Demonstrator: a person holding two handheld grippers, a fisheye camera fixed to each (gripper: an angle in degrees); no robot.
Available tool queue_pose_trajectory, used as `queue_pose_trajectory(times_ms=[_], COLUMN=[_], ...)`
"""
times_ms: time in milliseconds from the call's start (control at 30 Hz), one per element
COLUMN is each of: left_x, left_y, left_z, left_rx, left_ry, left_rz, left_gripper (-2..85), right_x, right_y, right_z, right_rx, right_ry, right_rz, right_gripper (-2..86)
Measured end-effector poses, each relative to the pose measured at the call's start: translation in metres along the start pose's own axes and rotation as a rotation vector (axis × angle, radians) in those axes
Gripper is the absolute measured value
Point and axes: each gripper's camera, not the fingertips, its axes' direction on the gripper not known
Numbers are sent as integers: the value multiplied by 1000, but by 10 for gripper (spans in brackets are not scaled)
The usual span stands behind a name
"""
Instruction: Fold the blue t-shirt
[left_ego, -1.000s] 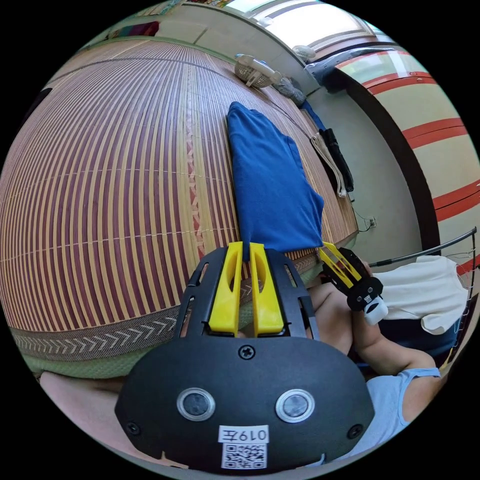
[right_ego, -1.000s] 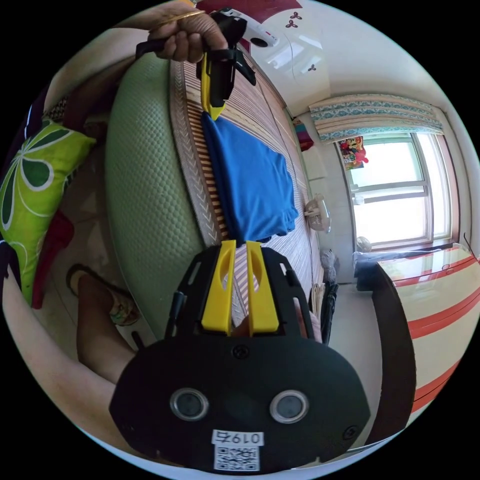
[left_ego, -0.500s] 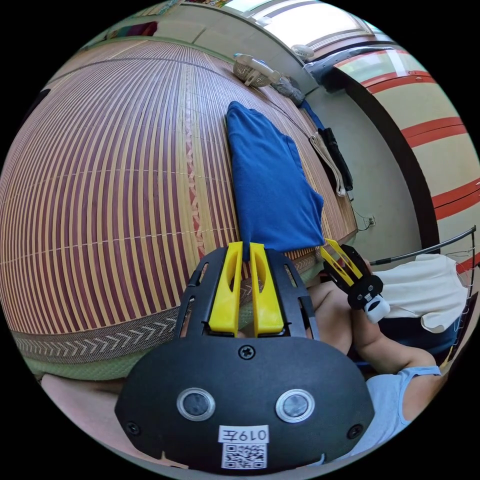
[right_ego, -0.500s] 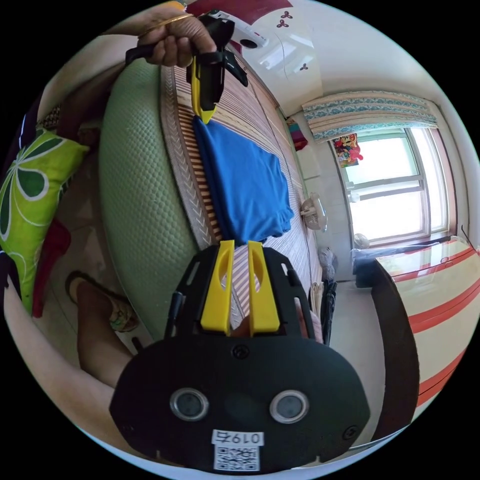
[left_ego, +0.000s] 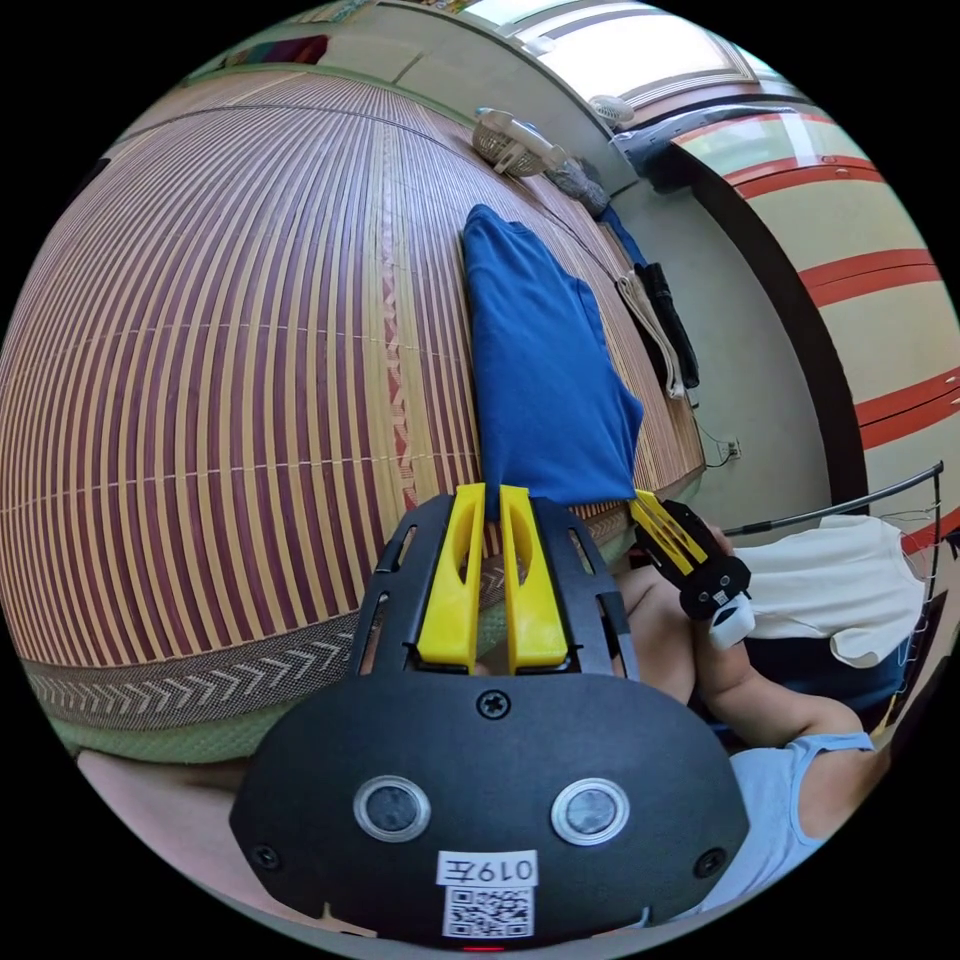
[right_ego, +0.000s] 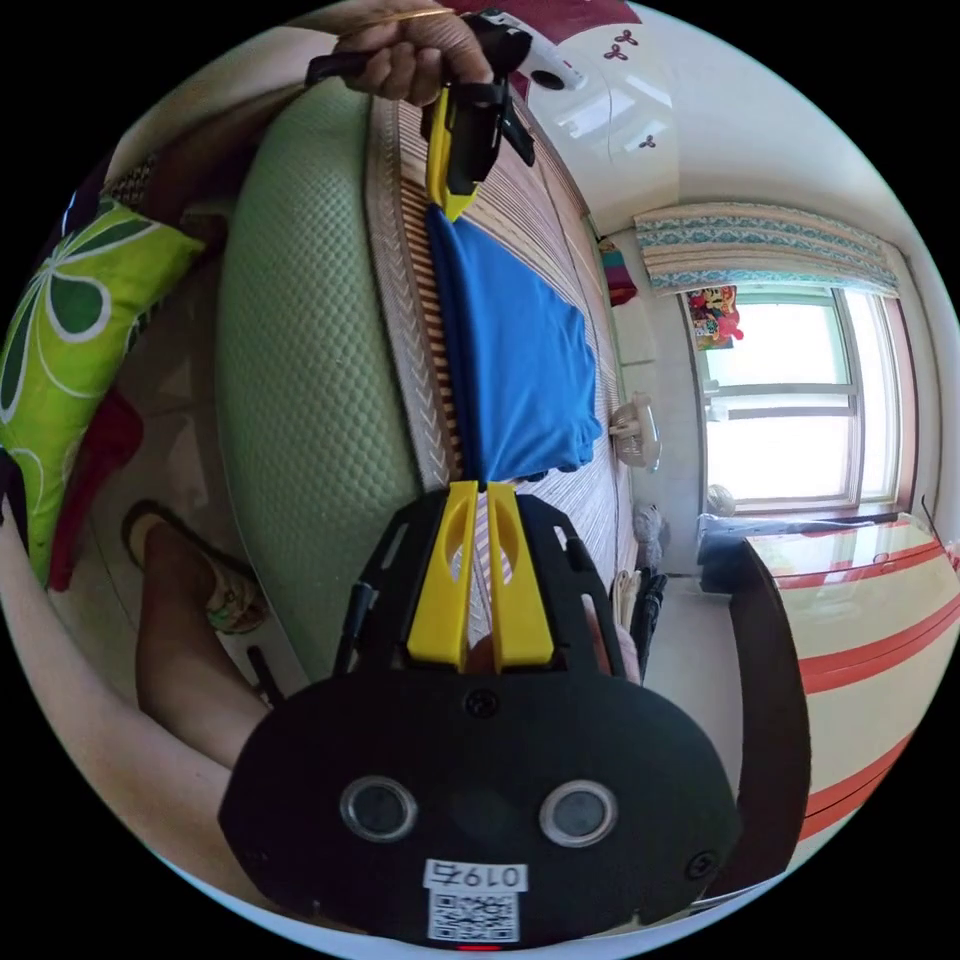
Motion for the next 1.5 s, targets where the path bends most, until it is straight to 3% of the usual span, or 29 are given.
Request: queue_pose_trajectory(times_ms=[200, 300, 567, 667, 933, 1500], left_x=[-12, -1, 105, 116, 94, 34], left_y=[32, 55, 159, 184, 207, 221], left_z=[34, 48, 194, 250, 336, 449], left_rx=[31, 85, 135, 147, 88, 43], left_ry=[8, -102, -946, -1099, -1219, -1254], left_rz=[26, 118, 850, 1019, 1100, 1121], left_gripper=[18, 21, 32, 21, 10, 8], right_x=[-12, -10, 6, 14, 38, 121], right_y=[-8, -11, -20, -23, -29, -28], right_z=[5, 5, 0, -3, -18, -76], right_rx=[-12, -13, -16, -15, -12, -3], right_ry=[72, 80, 65, 58, 57, 54], right_rz=[-44, -32, -6, 8, 18, -39], right_gripper=[1, 3, 2, 2, 2, -8])
